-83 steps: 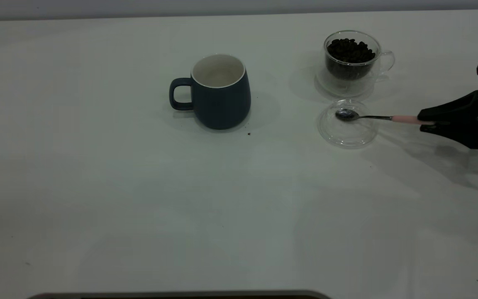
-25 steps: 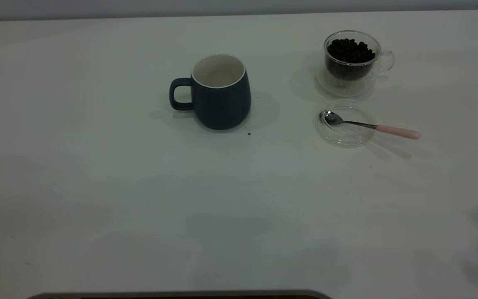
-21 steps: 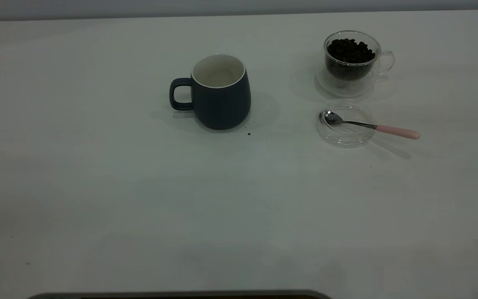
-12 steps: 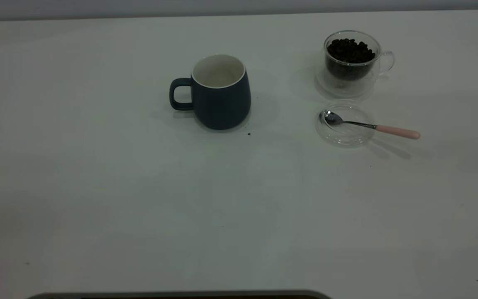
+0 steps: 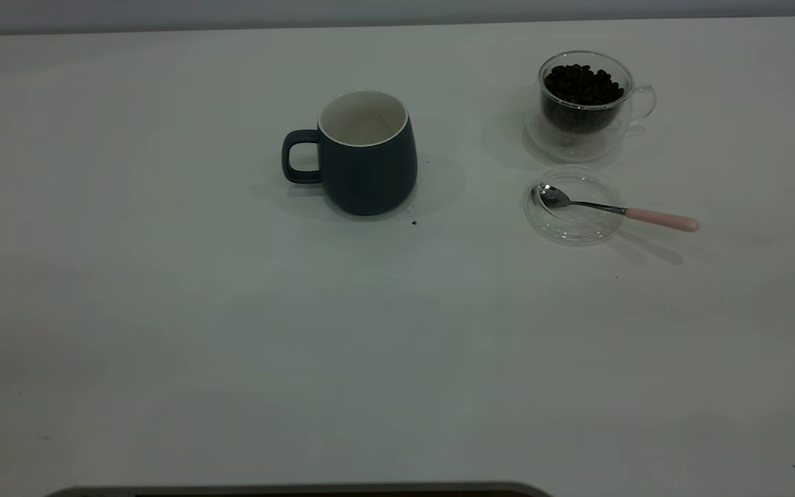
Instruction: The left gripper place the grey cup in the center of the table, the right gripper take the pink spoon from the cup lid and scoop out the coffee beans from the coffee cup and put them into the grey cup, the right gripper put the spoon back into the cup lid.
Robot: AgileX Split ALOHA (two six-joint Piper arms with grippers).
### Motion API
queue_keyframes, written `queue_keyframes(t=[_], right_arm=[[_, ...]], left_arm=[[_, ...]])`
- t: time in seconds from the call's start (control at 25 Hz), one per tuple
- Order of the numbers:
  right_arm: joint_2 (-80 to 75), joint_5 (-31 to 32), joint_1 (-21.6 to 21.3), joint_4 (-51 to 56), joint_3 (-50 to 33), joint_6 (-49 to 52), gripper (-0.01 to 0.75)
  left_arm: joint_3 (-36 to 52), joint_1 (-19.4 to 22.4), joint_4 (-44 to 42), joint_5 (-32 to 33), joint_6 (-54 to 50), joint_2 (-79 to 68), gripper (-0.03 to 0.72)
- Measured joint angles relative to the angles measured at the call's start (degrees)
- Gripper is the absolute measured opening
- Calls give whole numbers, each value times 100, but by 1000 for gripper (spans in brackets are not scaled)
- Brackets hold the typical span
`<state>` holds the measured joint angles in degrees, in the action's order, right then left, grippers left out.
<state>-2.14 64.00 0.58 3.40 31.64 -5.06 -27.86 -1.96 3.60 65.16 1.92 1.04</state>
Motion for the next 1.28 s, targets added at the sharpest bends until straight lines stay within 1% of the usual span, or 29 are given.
queue_keyframes(t=[0.32,1.28], right_arm=[[13,29,0,-47,-457,-6,582],[21,39,0,-192,-471,164,582]], left_arm=[[0,0,0,0,0,0,565],[0,0,0,0,-6,0,565]])
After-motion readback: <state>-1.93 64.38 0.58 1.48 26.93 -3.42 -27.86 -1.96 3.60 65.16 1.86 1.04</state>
